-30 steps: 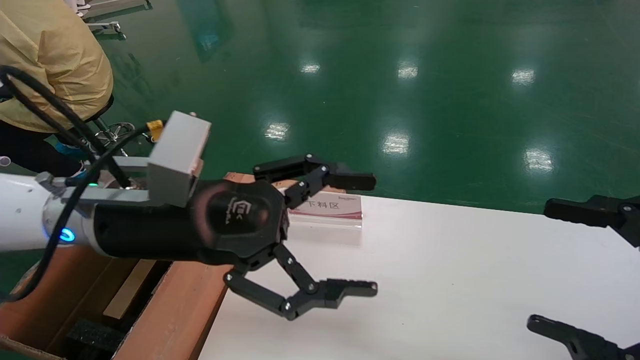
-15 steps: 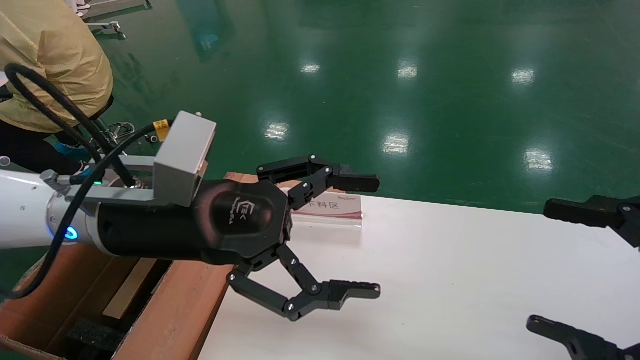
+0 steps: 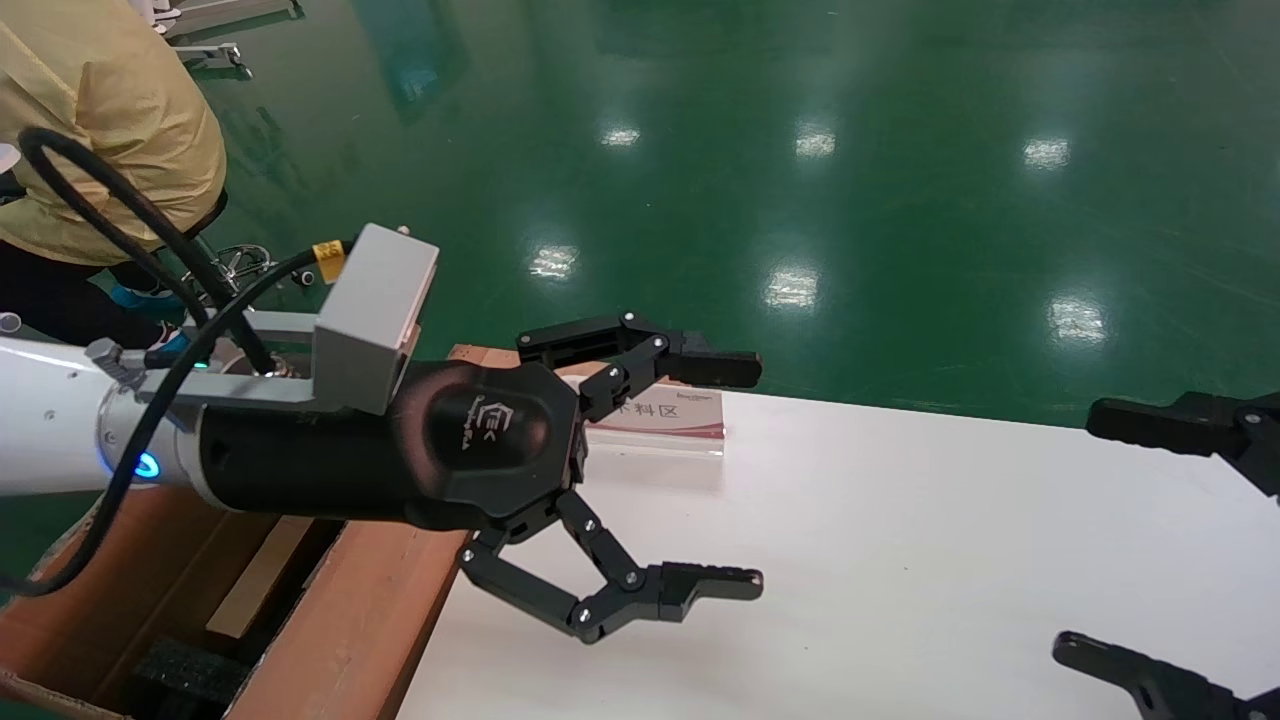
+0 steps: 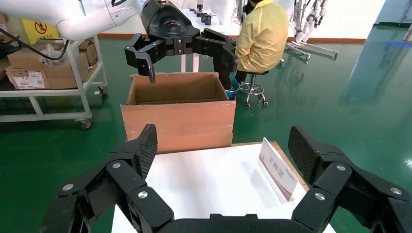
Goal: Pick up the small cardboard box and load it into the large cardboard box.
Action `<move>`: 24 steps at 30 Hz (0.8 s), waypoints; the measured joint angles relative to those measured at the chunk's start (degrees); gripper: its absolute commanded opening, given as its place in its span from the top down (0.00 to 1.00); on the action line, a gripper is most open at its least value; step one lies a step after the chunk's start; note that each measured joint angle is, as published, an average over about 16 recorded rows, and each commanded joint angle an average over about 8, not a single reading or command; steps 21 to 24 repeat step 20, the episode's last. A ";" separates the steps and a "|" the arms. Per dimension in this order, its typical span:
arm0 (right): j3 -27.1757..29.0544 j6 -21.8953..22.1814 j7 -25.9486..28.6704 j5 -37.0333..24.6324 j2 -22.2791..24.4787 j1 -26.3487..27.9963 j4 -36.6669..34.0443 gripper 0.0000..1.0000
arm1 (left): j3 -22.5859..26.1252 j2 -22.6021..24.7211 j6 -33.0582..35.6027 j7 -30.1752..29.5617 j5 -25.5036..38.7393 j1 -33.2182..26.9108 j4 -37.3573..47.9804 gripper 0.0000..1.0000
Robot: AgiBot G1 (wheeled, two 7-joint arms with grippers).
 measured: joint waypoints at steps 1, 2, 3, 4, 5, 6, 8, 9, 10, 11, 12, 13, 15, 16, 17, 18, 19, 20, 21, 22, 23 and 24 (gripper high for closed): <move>0.00 0.00 0.00 0.00 0.00 0.00 0.00 0.00 | 0.03 0.00 0.00 0.00 0.00 -0.02 0.00 0.00; 0.00 0.00 0.00 0.00 0.00 0.00 0.00 0.00 | 0.05 -0.01 -0.01 0.00 0.00 -0.04 0.01 0.00; 0.00 0.00 0.00 0.00 0.00 0.00 0.00 0.00 | 0.08 -0.01 -0.01 0.00 0.00 -0.05 0.01 0.00; 0.00 0.00 0.00 0.00 0.00 0.00 0.00 0.00 | 0.10 -0.01 -0.02 0.00 0.00 -0.07 0.02 0.00; 0.00 0.00 0.00 0.00 0.00 0.00 0.00 0.00 | 0.12 -0.02 -0.02 0.00 0.00 -0.08 0.02 0.00; 0.00 0.00 0.00 0.00 0.00 0.00 0.00 0.00 | 0.13 -0.02 -0.03 0.00 0.00 -0.09 0.02 0.00; 0.00 0.00 0.00 0.00 0.00 0.00 0.00 0.00 | 0.17 -0.02 -0.03 0.00 0.00 -0.11 0.03 0.00; 0.00 0.00 0.00 0.00 0.00 0.00 0.00 0.00 | 0.18 -0.03 -0.04 0.00 0.00 -0.12 0.03 0.00; -0.01 0.00 0.00 0.00 0.00 0.00 0.00 0.00 | 0.19 -0.03 -0.04 0.00 0.00 -0.13 0.04 0.00; -0.01 0.00 0.00 0.00 0.00 0.00 0.00 0.00 | 0.20 -0.03 -0.04 0.00 0.00 -0.13 0.04 0.00; -0.01 0.00 0.00 0.00 0.00 0.00 0.00 0.00 | 0.21 -0.03 -0.05 0.00 0.00 -0.14 0.05 0.00; -0.01 0.00 0.00 0.00 0.00 0.00 0.00 0.00 | 0.22 -0.03 -0.05 0.00 0.00 -0.14 0.05 0.00; -0.01 0.00 0.00 0.00 0.00 0.00 0.00 0.00 | 0.23 -0.04 -0.05 0.00 0.00 -0.15 0.05 0.00; -0.01 0.00 0.00 0.00 0.00 0.00 0.00 0.00 | 0.23 -0.04 -0.05 0.00 0.00 -0.15 0.06 0.00; -0.01 0.00 0.00 0.00 0.00 0.00 0.00 0.00 | 0.24 -0.04 -0.06 0.00 0.00 -0.15 0.06 0.00; -0.01 0.00 0.00 0.00 0.00 0.00 0.00 0.00 | 0.24 -0.04 -0.06 0.00 0.00 -0.16 0.06 0.00; -0.01 0.00 0.00 0.00 0.00 0.00 0.00 0.00 | 0.25 -0.04 -0.06 0.00 0.00 -0.16 0.06 0.00; -0.02 0.00 0.00 0.00 0.00 0.00 0.00 0.00 | 0.25 -0.04 -0.06 0.00 0.00 -0.16 0.06 0.00; -0.02 0.00 0.00 0.00 0.00 0.00 0.00 0.00 | 0.25 -0.04 -0.06 0.00 0.00 -0.16 0.06 0.00; -0.02 0.00 0.00 0.00 0.00 0.00 0.00 0.00 | 0.25 -0.04 -0.06 0.00 0.00 -0.16 0.06 0.00; -0.02 0.00 0.00 0.00 0.00 0.00 0.00 0.00 | 0.25 -0.04 -0.06 0.00 0.00 -0.16 0.06 0.00; -0.02 0.00 0.00 0.00 0.00 0.00 0.00 0.00 | 0.25 -0.04 -0.06 0.00 0.00 -0.16 0.06 0.00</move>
